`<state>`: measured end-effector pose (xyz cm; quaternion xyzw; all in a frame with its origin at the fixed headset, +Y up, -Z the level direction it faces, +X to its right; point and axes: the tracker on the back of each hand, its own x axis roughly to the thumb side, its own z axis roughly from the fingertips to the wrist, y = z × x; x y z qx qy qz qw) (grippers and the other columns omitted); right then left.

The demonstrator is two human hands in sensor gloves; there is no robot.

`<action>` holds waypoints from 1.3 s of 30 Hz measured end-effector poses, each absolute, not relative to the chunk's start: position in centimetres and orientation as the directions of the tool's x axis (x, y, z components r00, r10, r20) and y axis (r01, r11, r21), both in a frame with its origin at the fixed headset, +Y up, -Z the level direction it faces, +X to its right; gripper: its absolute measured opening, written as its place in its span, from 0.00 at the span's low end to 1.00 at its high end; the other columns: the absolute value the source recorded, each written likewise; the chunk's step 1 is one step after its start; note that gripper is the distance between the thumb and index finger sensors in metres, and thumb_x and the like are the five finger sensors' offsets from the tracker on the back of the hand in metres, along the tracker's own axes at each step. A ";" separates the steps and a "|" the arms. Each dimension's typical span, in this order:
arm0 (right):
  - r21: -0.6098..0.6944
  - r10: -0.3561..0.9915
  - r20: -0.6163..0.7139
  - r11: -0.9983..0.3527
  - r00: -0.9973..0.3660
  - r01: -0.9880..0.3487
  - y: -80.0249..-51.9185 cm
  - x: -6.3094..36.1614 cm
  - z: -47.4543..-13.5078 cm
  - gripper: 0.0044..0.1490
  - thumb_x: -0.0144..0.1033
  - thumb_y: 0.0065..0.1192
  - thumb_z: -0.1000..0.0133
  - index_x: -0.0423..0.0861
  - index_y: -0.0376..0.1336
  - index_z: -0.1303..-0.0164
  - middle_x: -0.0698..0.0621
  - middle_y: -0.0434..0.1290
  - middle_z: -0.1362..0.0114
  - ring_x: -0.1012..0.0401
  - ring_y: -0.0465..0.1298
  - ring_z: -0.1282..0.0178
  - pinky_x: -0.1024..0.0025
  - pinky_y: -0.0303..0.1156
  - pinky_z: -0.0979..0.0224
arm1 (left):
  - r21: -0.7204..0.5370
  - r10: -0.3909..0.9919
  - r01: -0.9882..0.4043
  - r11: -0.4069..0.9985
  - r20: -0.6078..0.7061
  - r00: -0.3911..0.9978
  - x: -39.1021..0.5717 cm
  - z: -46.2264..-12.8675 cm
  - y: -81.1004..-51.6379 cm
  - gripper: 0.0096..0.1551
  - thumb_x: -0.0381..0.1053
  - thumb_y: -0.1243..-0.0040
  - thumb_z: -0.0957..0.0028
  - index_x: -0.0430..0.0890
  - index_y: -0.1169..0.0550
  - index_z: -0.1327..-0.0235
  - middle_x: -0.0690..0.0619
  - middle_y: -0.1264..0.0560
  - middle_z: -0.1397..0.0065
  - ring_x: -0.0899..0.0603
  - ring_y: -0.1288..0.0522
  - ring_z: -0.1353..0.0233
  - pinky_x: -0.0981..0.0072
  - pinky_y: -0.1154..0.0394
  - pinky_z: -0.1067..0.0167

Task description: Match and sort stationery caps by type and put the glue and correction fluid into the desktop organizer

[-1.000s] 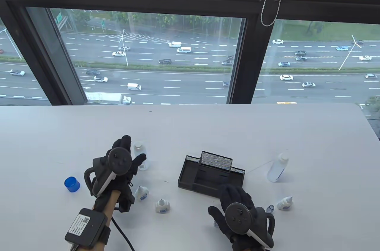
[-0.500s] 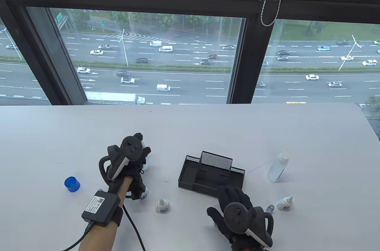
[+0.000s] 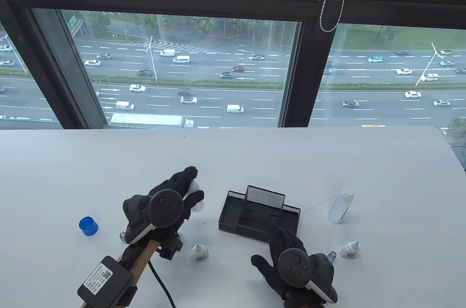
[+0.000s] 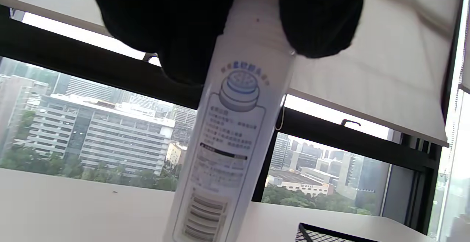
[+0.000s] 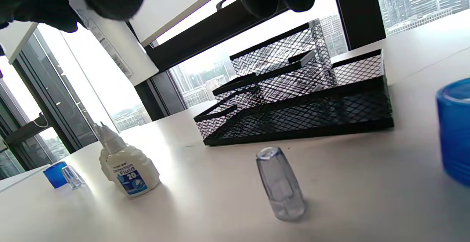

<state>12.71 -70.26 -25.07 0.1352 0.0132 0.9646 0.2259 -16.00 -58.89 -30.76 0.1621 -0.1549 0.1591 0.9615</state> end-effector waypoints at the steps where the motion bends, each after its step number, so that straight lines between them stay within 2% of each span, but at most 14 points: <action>1: 0.088 0.470 0.255 -0.881 -0.845 -0.464 -70.3 12.7 -25.0 0.59 0.61 0.53 0.42 0.44 0.33 0.13 0.38 0.42 0.11 0.39 0.43 0.14 0.38 0.44 0.17 | 0.277 0.242 -0.356 0.892 0.372 0.896 -15.5 -29.9 -58.4 0.38 0.63 0.38 0.44 0.52 0.31 0.22 0.49 0.22 0.25 0.42 0.15 0.33 0.48 0.22 0.36; 4: 0.070 0.476 0.272 -0.877 -0.837 -0.476 -70.0 12.5 -24.7 0.62 0.61 0.54 0.42 0.43 0.30 0.15 0.38 0.37 0.12 0.39 0.40 0.14 0.38 0.42 0.17 | 0.278 0.229 -0.376 0.884 0.444 0.866 -13.9 -27.5 -57.7 0.38 0.63 0.37 0.44 0.52 0.31 0.22 0.50 0.22 0.25 0.42 0.15 0.33 0.48 0.22 0.36; 6: 0.077 0.513 0.312 -0.852 -0.799 -0.517 -69.8 12.2 -24.5 0.62 0.61 0.55 0.43 0.42 0.30 0.15 0.38 0.39 0.12 0.39 0.41 0.14 0.38 0.42 0.16 | 0.242 0.231 -0.385 0.891 0.488 0.842 -12.7 -26.0 -57.8 0.38 0.63 0.37 0.44 0.52 0.31 0.22 0.49 0.22 0.25 0.42 0.15 0.34 0.49 0.21 0.36; 14: 0.252 0.686 0.384 -0.722 -0.618 -0.645 -70.0 10.9 -24.2 0.66 0.59 0.63 0.46 0.41 0.31 0.15 0.38 0.41 0.12 0.39 0.43 0.13 0.39 0.40 0.16 | 0.130 0.224 -0.377 0.917 0.613 0.758 -8.0 -22.8 -60.4 0.38 0.63 0.37 0.44 0.51 0.30 0.22 0.49 0.21 0.26 0.43 0.14 0.35 0.49 0.21 0.37; 17: 0.289 0.739 0.369 -0.668 -0.564 -0.686 -70.3 10.9 -24.4 0.60 0.55 0.65 0.46 0.43 0.38 0.16 0.40 0.48 0.13 0.40 0.49 0.14 0.40 0.45 0.17 | 0.087 0.244 -0.386 0.919 0.643 0.726 -6.9 -22.4 -61.2 0.38 0.63 0.38 0.44 0.50 0.30 0.22 0.48 0.21 0.26 0.42 0.14 0.35 0.49 0.21 0.37; 18: 0.274 0.749 0.361 -0.655 -0.556 -0.705 -70.4 11.1 -24.5 0.54 0.53 0.67 0.46 0.45 0.45 0.17 0.41 0.54 0.15 0.41 0.55 0.15 0.41 0.51 0.17 | 0.087 0.247 -0.393 0.915 0.648 0.720 -6.7 -22.4 -61.3 0.38 0.63 0.38 0.44 0.50 0.30 0.22 0.48 0.21 0.26 0.42 0.14 0.34 0.49 0.21 0.36; 20: 0.280 0.765 0.357 -0.635 -0.535 -0.720 -70.5 11.5 -24.7 0.49 0.52 0.68 0.46 0.48 0.50 0.20 0.44 0.62 0.18 0.44 0.64 0.19 0.44 0.59 0.19 | 0.102 0.234 -0.391 0.915 0.654 0.719 -6.6 -22.4 -61.3 0.38 0.63 0.37 0.44 0.51 0.30 0.22 0.49 0.21 0.26 0.43 0.14 0.34 0.49 0.21 0.36; 24: 0.281 0.776 0.354 -0.621 -0.523 -0.731 -70.5 11.6 -24.8 0.46 0.51 0.70 0.47 0.48 0.54 0.22 0.44 0.66 0.22 0.45 0.69 0.23 0.45 0.64 0.22 | 0.073 0.262 -0.398 0.914 0.642 0.720 -7.4 -23.0 -61.3 0.41 0.67 0.39 0.45 0.52 0.32 0.21 0.51 0.22 0.24 0.44 0.16 0.32 0.48 0.22 0.35; 26: 0.252 0.765 0.347 -0.634 -0.543 -0.732 -70.5 11.7 -24.8 0.46 0.51 0.70 0.47 0.47 0.55 0.23 0.44 0.67 0.22 0.45 0.70 0.23 0.45 0.65 0.23 | 0.120 0.242 -0.394 0.911 0.619 0.748 -8.7 -23.4 -61.0 0.44 0.72 0.44 0.46 0.52 0.33 0.19 0.50 0.23 0.22 0.43 0.17 0.30 0.46 0.23 0.33; 31: 0.206 0.813 0.303 -0.565 -0.497 -0.799 -70.2 13.0 -25.0 0.46 0.51 0.69 0.46 0.46 0.54 0.23 0.43 0.66 0.22 0.44 0.71 0.24 0.45 0.67 0.24 | 0.206 0.283 -0.413 0.887 0.465 0.839 -14.9 -25.6 -59.9 0.44 0.73 0.46 0.45 0.53 0.33 0.19 0.49 0.25 0.21 0.42 0.18 0.28 0.44 0.25 0.32; 34: 0.195 0.825 0.293 -0.546 -0.483 -0.815 -70.1 13.4 -25.1 0.46 0.51 0.69 0.46 0.46 0.53 0.22 0.43 0.66 0.22 0.44 0.70 0.24 0.45 0.66 0.24 | 0.287 0.251 -0.334 0.898 0.288 0.924 -19.7 -27.2 -59.7 0.42 0.72 0.46 0.44 0.53 0.33 0.19 0.48 0.27 0.18 0.39 0.21 0.24 0.41 0.27 0.30; 37: 0.188 0.834 0.285 -0.532 -0.473 -0.825 -70.2 13.5 -25.1 0.46 0.51 0.68 0.45 0.46 0.52 0.22 0.42 0.65 0.22 0.44 0.70 0.24 0.45 0.66 0.24 | 0.295 0.217 -0.240 0.925 0.108 0.970 -23.8 -28.4 -60.7 0.42 0.71 0.46 0.42 0.54 0.34 0.18 0.47 0.30 0.15 0.38 0.25 0.21 0.39 0.30 0.28; 39: 0.198 0.838 0.282 -0.527 -0.467 -0.826 -70.3 13.4 -25.2 0.46 0.51 0.68 0.45 0.46 0.52 0.22 0.42 0.65 0.22 0.44 0.70 0.24 0.45 0.66 0.24 | 0.265 0.215 -0.194 0.945 -0.051 0.975 -27.3 -29.7 -62.6 0.41 0.70 0.45 0.41 0.54 0.34 0.18 0.46 0.32 0.14 0.37 0.27 0.19 0.38 0.31 0.27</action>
